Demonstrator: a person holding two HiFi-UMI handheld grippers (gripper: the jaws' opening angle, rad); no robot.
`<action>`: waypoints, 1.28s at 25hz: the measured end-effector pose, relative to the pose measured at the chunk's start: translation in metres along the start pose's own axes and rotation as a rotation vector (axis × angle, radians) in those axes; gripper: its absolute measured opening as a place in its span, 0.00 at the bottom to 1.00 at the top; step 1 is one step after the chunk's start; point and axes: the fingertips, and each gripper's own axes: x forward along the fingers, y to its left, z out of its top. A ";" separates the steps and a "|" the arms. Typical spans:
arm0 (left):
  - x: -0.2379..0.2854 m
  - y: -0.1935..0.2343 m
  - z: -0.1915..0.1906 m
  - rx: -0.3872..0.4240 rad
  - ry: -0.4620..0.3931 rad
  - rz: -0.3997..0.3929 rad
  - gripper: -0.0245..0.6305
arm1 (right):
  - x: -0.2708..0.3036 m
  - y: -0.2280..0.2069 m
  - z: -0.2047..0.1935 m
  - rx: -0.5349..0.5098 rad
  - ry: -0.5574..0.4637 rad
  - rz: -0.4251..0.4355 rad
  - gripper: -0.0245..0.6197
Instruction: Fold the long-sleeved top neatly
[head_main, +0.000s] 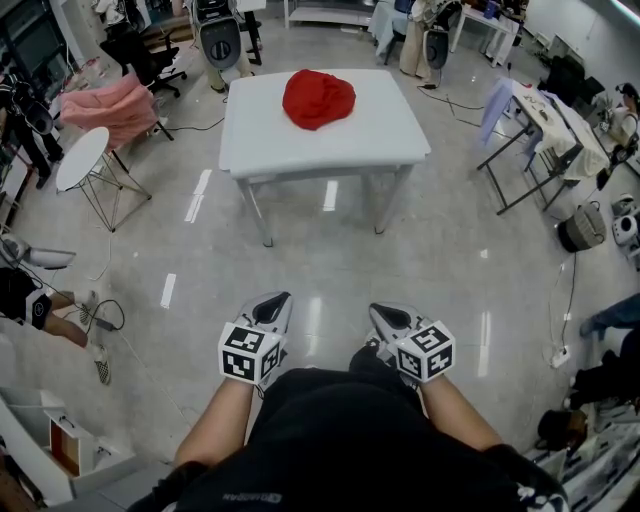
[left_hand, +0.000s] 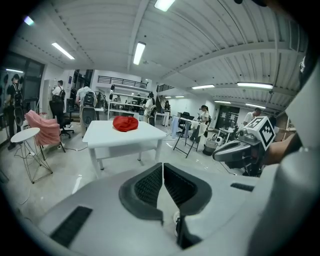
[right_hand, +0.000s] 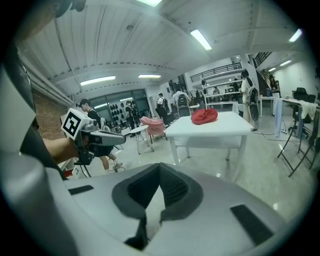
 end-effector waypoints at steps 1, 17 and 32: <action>0.000 0.000 -0.001 0.000 0.002 -0.001 0.06 | 0.000 0.000 0.001 0.008 -0.008 0.001 0.04; -0.008 0.012 -0.015 -0.010 0.027 -0.001 0.06 | 0.012 0.008 0.003 -0.005 0.013 -0.018 0.05; 0.042 0.041 0.001 -0.041 0.077 0.019 0.06 | 0.057 -0.043 0.042 0.007 -0.015 -0.007 0.05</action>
